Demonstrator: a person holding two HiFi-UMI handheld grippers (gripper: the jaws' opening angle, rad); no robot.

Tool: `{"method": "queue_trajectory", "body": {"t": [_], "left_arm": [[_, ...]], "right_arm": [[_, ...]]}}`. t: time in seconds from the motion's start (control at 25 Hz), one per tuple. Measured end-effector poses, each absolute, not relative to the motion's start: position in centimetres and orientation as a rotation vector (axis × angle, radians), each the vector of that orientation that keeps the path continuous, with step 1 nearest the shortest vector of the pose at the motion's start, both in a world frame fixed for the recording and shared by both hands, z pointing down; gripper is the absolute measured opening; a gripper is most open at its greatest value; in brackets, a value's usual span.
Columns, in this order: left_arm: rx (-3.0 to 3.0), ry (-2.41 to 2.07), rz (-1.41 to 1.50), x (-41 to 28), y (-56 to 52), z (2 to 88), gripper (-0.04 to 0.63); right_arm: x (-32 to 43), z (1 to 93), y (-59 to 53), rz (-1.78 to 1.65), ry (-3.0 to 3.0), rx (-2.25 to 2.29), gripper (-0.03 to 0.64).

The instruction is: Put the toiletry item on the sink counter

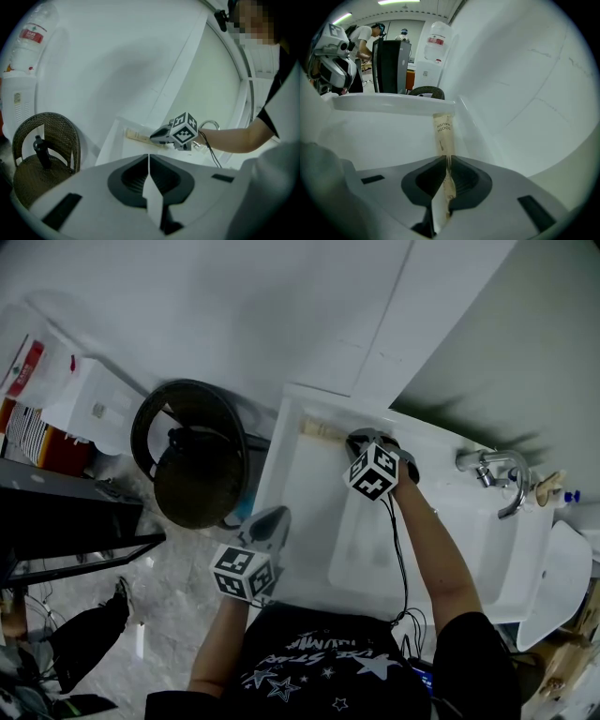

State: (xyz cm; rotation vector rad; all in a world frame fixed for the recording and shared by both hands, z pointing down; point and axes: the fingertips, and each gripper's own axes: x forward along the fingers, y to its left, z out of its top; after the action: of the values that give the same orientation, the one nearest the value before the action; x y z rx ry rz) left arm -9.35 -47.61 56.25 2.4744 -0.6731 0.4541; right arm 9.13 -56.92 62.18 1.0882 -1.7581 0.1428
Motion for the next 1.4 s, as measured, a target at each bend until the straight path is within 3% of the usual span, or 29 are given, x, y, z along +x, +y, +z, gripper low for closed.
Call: {"method": "queue_trajectory", "body": {"t": [0.04,0.12,0.24,0.96,1.4], "left_arm": [[2.475,-0.674,0.454,-9.4,-47.6,56.2,0.023],[2.477,-0.675,0.454,-9.5,-47.5,56.1,0.023],[2.482,-0.677,0.459,-9.6,-47.3,56.0,0.023],[2.5,-0.758,0.442,-9.4,-44.0,54.1,0.023],[2.524,-0.873,0.4,-8.3,-39.9,51.9,0.023]], "right_arm": [[9.1,62.2,-56.9,0.145,-1.759,1.093,0.023],[9.1,62.1,-56.9,0.15,-1.759,1.106,0.13],[9.1,61.8,-56.7,0.147,-1.757,1.121,0.146],[8.1,59.3,-52.1,0.174,-1.843,1.144,0.139],[6.2,56.0,-46.7,0.162,-1.975,1.216,0.049]]}}
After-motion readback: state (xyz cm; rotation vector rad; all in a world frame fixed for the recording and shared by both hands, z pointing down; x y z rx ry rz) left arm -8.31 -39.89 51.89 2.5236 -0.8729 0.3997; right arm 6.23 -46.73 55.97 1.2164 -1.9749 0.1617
